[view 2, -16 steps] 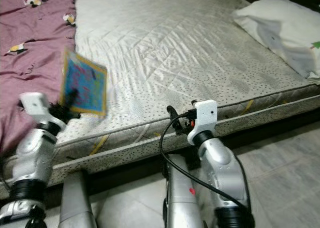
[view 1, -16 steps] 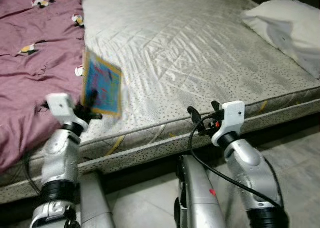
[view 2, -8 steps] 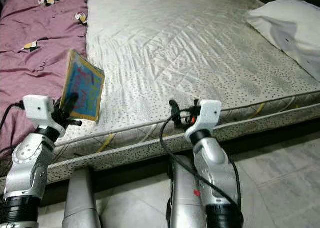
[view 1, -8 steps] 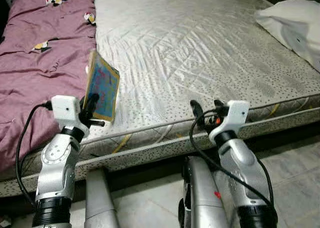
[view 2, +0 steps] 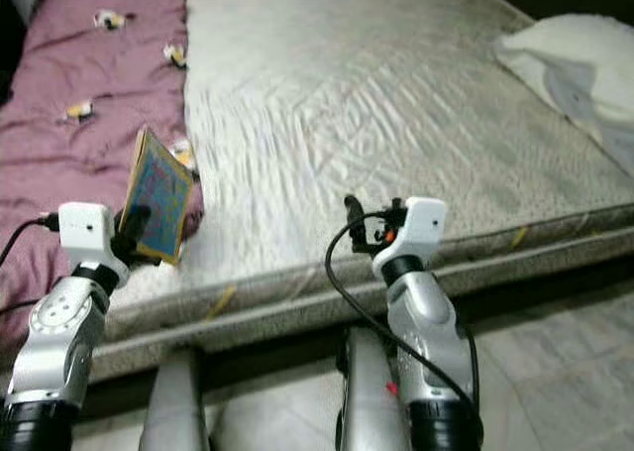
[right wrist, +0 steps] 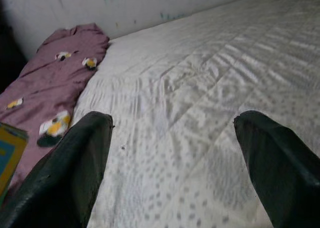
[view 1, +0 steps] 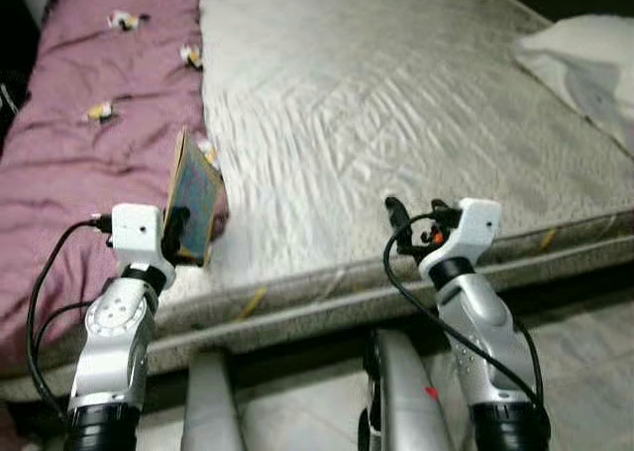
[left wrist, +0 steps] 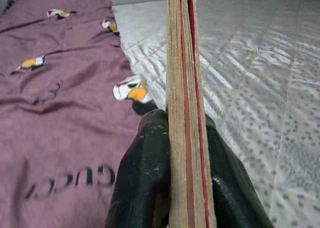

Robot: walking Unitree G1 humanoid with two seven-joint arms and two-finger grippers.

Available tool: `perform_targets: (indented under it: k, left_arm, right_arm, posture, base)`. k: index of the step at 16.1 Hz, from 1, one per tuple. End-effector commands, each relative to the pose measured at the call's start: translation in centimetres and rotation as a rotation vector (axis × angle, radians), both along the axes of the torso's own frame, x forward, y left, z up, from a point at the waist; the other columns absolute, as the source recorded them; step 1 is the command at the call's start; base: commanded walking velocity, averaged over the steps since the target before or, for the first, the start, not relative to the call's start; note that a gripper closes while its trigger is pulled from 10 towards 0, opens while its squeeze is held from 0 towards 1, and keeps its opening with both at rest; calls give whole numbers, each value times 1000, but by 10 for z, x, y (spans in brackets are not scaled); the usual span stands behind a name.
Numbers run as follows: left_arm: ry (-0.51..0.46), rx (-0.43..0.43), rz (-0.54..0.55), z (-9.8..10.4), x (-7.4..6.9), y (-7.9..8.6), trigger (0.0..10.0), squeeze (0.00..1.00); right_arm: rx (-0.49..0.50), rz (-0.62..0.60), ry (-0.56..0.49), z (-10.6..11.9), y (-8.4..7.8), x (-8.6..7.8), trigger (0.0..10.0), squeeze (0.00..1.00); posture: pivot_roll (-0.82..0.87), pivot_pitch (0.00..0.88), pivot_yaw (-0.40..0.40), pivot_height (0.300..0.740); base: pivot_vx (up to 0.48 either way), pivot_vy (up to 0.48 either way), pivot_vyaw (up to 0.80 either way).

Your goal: Clean up the room

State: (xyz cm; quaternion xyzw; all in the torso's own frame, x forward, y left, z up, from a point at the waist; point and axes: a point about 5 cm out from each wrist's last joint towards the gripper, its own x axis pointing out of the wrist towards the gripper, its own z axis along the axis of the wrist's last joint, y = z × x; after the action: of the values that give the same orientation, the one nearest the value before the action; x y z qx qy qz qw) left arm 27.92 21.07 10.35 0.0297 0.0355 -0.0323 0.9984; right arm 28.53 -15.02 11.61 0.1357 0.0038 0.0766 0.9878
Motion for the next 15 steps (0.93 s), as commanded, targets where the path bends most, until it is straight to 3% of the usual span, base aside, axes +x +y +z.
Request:
perform_targets:
  k: [1,7,10,15]
  left_arm:
    - [-39,23,7,10,4,2,10000,0]
    - [-34,41,58,9,7,7,10000,0]
    - [10,37,40,-3,4,7,10000,0]
    - [4,21,30,-4,5,2,10000,0]
  right_arm:
    - [7,-19,-13,4,-4,3,10000,0]
    - [-5,-36,-18,6,-9,6,10000,0]
    - [-14,-50,-17,5,-12,5,10000,0]
    - [-24,-71,-9,3,-16,2,10000,0]
  posture:
    - [6,0,12,635]
    - [0,0,9,700]
    - [-7,0,11,735]
    - [-12,0,5,740]
  base:
    - [0,0,0]
    - [0,0,0]
    - [0,0,0]
    - [0,0,0]
